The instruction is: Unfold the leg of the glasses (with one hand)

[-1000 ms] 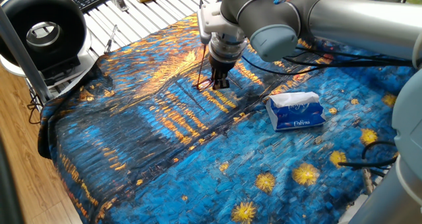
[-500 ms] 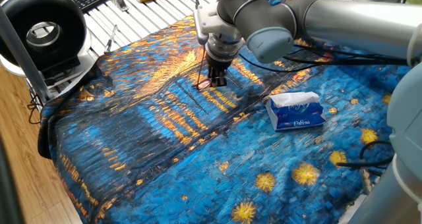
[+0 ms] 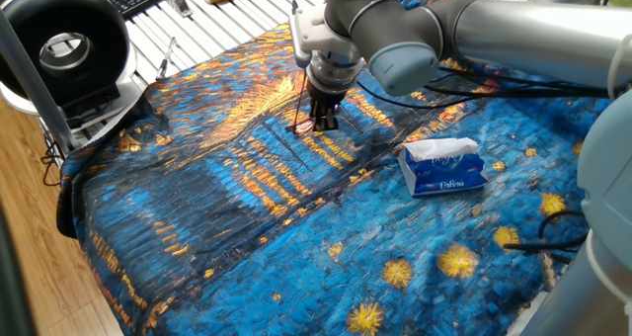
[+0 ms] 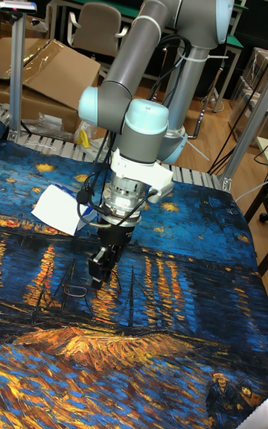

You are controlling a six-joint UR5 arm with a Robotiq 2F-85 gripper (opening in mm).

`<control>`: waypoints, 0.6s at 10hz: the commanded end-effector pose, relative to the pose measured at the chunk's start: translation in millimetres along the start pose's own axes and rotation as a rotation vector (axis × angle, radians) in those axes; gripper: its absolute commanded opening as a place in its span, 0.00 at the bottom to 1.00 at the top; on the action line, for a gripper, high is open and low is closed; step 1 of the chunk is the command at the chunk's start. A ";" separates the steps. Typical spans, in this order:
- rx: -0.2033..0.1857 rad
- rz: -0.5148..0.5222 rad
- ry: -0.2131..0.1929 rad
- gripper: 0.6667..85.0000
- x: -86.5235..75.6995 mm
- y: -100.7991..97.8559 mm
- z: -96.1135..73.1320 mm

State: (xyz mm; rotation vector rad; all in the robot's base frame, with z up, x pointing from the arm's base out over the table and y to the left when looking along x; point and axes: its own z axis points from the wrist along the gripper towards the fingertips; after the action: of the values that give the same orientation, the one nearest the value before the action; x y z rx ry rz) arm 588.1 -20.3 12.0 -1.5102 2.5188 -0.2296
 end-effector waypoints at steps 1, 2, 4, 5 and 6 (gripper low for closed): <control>0.004 0.006 0.009 0.40 1.9 -4.1 -5.5; 0.001 0.006 0.011 0.40 1.2 -5.0 -7.4; 0.000 0.003 0.012 0.40 0.3 -6.8 -8.0; 0.000 -0.002 0.012 0.40 0.2 -7.7 -7.4; 0.001 -0.004 0.008 0.40 -0.8 -8.3 -5.4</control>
State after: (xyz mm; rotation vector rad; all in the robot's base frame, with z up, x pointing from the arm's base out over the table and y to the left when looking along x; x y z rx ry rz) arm 591.1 -23.5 18.3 -1.5259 2.5233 -0.2466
